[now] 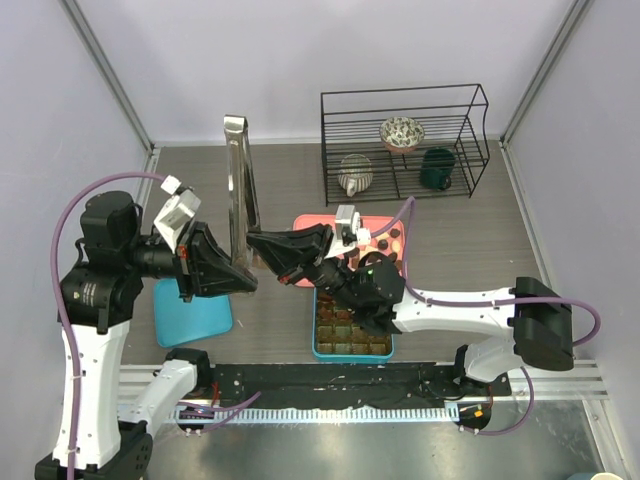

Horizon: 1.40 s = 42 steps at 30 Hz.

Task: Pack the chocolate
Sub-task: Adjust the clamp.

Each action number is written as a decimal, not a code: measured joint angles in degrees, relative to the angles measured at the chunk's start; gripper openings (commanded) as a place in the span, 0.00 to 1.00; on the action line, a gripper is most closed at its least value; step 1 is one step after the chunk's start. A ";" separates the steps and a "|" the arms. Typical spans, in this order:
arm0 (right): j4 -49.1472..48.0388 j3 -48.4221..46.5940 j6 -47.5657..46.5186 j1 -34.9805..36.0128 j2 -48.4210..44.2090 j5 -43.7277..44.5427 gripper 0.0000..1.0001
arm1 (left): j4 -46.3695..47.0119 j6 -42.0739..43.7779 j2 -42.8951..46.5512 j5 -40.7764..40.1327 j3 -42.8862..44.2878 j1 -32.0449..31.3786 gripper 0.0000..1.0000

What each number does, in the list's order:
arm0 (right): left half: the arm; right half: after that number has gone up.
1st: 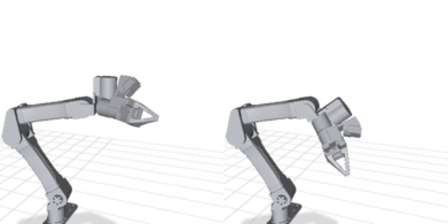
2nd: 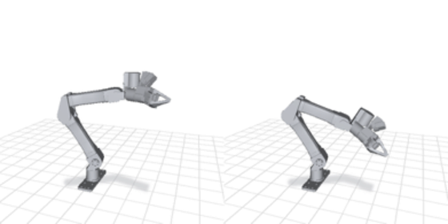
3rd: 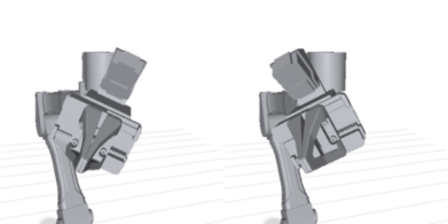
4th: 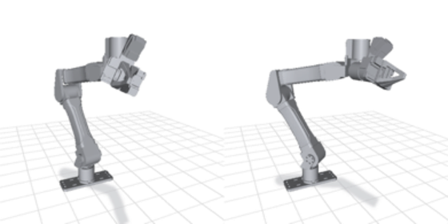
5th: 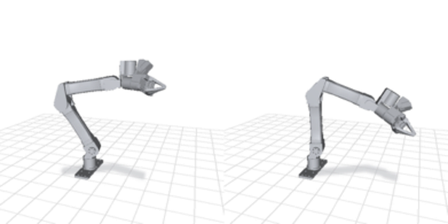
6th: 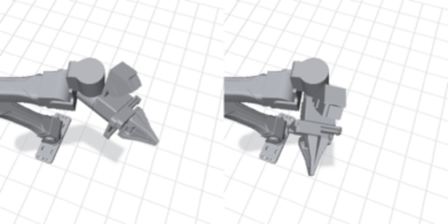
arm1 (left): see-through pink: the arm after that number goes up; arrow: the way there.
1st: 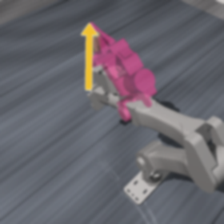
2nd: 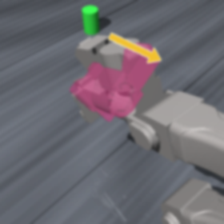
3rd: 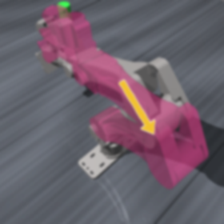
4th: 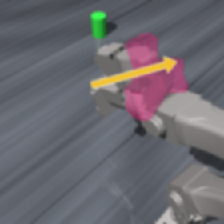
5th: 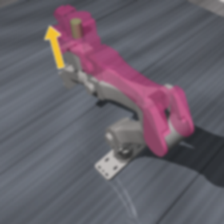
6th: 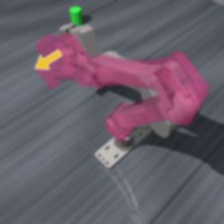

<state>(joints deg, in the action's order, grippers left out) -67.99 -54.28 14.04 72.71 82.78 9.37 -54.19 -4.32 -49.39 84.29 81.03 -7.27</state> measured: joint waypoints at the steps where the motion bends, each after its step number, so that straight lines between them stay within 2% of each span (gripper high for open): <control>1: -0.09 0.00 0.00 0.09 0.00 -0.09 0.12 | 0.07 -0.09 0.09 0.02 -0.07 -0.02 0.00; 2: -0.04 0.00 0.00 0.11 -0.02 -0.31 0.18 | 0.39 -0.31 0.17 0.07 -0.17 -0.11 0.00; 3: 0.13 0.00 -0.02 0.11 -0.07 -0.46 0.30 | 0.81 -1.16 0.33 0.20 -0.33 -0.13 0.00; 6: 3.67 0.02 -0.70 0.11 -1.60 -1.11 0.40 | 3.91 -5.35 0.63 0.37 -1.22 -0.13 0.00; 8: 9.42 0.07 -2.01 0.09 -4.74 -1.51 0.47 | 7.48 -9.20 0.52 0.46 -2.12 -0.11 0.00; 10: 16.70 0.11 -3.41 0.09 -9.90 -1.86 0.61 | 9.77 -11.61 0.20 0.48 -2.80 -0.11 0.00; 12: 24.50 0.11 -4.85 0.09 -16.26 -2.01 0.68 | 11.76 -13.05 -0.17 0.52 -3.34 -0.11 0.00; 15: 36.65 -0.13 -7.04 0.11 -27.19 -1.88 0.70 | 13.73 -13.97 -0.90 -0.42 -3.37 -0.13 0.00; 19: 47.69 -0.39 -8.28 0.09 -37.62 -0.52 0.71 | 13.90 -13.25 -2.40 -4.02 -2.45 -0.17 0.00; 22: 55.47 -0.61 -8.74 0.09 -43.56 0.74 0.75 | 5.68 -5.81 -5.75 -12.11 4.15 -2.27 0.00; 25: 61.86 -1.73 -9.27 0.09 -46.62 1.07 0.78 | -1.27 3.50 -10.21 -23.96 12.41 -9.14 0.00; 31: 73.33 -3.74 -10.91 0.09 -46.01 0.17 0.89 | -15.85 20.79 -11.56 -42.95 14.05 -13.46 0.00; 35: 78.66 -4.35 -12.11 0.09 -44.35 -1.01 0.94 | -20.87 32.00 -10.16 -46.93 14.10 -14.03 0.00; 38: 81.33 -4.37 -12.55 0.09 -43.08 -2.03 0.99 | -22.14 41.18 -6.12 -46.64 14.01 -14.10 0.00; 42: 83.27 -4.61 -12.74 0.09 -41.42 -4.59 1.00 | -22.82 47.21 -0.22 -45.31 12.37 -14.10 0.00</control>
<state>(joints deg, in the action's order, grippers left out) 15.29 -58.89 1.30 72.79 41.36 4.78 -77.01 42.89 -49.60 38.98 93.41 -21.37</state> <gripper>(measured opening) 0.992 0.029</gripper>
